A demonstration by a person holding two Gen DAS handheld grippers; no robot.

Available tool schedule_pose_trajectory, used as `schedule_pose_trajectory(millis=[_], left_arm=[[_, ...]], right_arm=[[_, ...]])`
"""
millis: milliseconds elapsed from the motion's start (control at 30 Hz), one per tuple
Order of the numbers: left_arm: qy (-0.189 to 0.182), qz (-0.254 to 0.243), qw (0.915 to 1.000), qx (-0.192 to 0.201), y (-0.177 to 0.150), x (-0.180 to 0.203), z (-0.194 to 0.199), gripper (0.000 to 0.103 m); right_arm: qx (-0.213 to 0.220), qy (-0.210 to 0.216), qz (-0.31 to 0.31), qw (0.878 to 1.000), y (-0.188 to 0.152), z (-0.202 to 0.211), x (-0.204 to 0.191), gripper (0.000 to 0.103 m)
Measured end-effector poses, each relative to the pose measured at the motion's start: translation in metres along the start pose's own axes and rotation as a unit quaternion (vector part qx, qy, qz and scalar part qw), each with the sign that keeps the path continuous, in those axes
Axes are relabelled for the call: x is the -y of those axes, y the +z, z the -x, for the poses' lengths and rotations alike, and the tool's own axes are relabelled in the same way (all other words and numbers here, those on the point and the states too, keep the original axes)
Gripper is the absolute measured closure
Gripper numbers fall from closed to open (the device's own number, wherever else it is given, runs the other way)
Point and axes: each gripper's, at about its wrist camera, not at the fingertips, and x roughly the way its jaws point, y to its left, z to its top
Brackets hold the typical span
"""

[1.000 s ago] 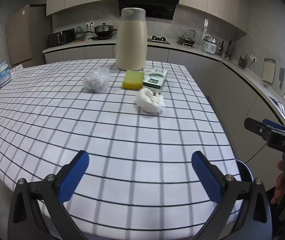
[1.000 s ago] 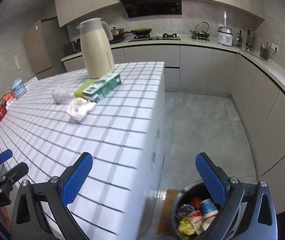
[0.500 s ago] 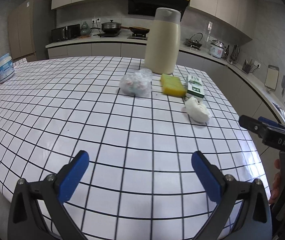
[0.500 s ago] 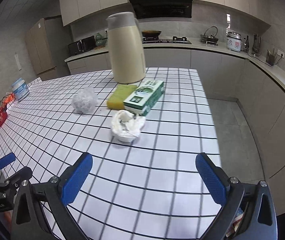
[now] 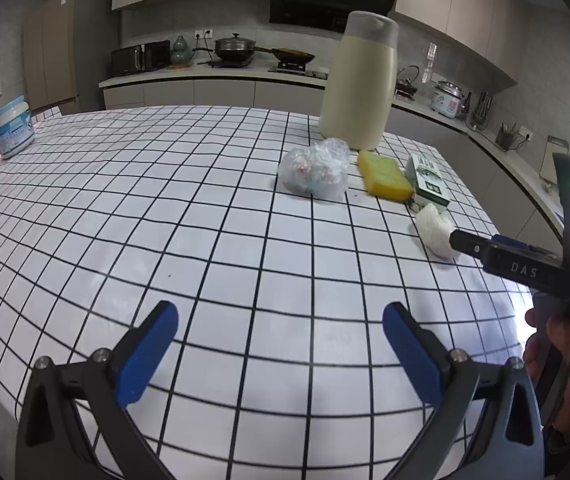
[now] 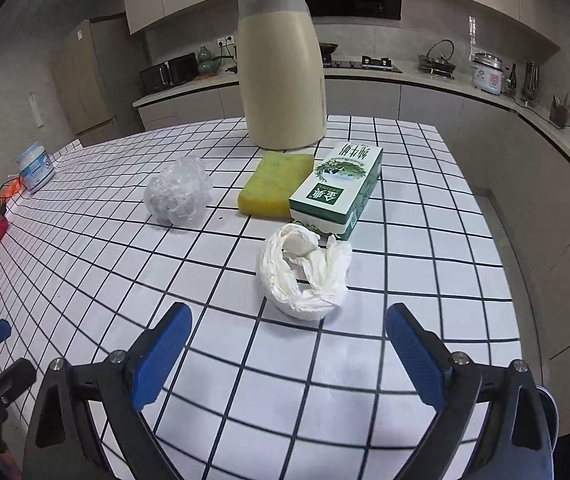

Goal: Collect trash
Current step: 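Move both tools back to the island toward the white tissue, then grasp the crumpled white tissue with the right tool while the left tool grasps the yellow sponge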

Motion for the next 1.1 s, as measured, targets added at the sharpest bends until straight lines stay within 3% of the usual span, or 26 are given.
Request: schedule_pose_trajectory(millis=[167, 367, 433, 533, 967, 1033, 1100], left_arm=[[-0.006, -0.005, 1.0, -0.005, 0.01, 0.007, -0.017, 0.001], [-0.025, -0.02, 0.9994, -0.015, 0.018, 0.03, -0.036, 0.001], [-0.032, -0.024, 0.9991, -0.017, 0.02, 0.037, -0.041, 0.001], [-0.044, -0.025, 0.9985, -0.018, 0.023, 0.046, -0.045, 0.006], [-0.082, -0.04, 0.9956, -0.021, 0.057, 0.097, -0.09, 0.021], [-0.088, -0.036, 0.9953, -0.02, 0.065, 0.101, -0.096, 0.023], [-0.086, -0.038, 0.9954, -0.021, 0.073, 0.106, -0.104, 0.023]], right_arm=[[-0.014, -0.001, -0.004, 1.0, 0.008, -0.023, 0.007, 0.013], [-0.038, 0.018, -0.003, 0.999, 0.009, -0.043, 0.015, 0.046], [-0.034, 0.025, -0.002, 0.999, 0.008, -0.041, 0.02, 0.065], [-0.028, 0.029, -0.001, 0.999, 0.007, -0.034, 0.028, 0.075], [0.001, -0.006, -0.026, 1.0, 0.022, -0.016, 0.086, 0.081], [0.0, -0.005, -0.027, 1.0, 0.027, -0.019, 0.092, 0.094], [-0.001, -0.001, -0.027, 1.0, 0.033, -0.024, 0.097, 0.094]])
